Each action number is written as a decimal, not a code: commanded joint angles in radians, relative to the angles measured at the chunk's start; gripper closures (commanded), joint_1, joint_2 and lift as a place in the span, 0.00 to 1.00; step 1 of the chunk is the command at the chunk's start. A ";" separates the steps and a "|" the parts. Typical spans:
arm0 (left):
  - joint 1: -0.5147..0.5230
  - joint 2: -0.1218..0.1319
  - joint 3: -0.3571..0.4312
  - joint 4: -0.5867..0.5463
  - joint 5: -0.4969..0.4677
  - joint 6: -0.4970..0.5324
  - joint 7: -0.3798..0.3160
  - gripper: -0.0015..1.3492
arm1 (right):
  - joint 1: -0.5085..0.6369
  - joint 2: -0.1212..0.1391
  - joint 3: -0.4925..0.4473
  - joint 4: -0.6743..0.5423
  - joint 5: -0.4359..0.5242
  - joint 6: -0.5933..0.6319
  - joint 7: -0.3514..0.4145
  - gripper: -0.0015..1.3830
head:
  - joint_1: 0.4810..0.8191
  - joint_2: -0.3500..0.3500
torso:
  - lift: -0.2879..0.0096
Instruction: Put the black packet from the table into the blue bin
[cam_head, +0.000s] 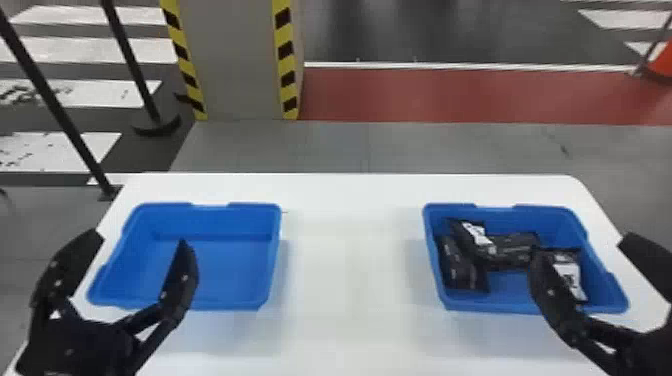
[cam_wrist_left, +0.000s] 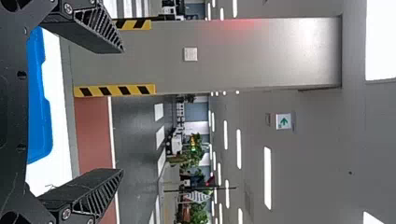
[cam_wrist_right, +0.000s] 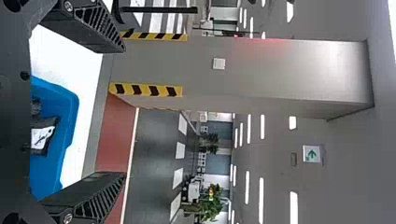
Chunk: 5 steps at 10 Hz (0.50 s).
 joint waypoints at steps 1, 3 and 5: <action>0.000 0.001 0.002 0.000 0.001 -0.004 -0.001 0.09 | 0.030 0.000 -0.002 -0.022 -0.017 -0.003 0.000 0.06 | 0.63 0.54 | 0.60; -0.002 0.001 -0.002 0.000 0.001 -0.006 0.001 0.09 | 0.062 -0.002 -0.002 -0.044 -0.025 -0.003 0.000 0.06 | 0.63 0.55 | 0.60; -0.002 0.001 0.000 0.000 0.001 -0.006 0.001 0.09 | 0.057 -0.002 -0.004 -0.017 -0.041 -0.007 0.000 0.06 | 0.63 0.55 | 0.60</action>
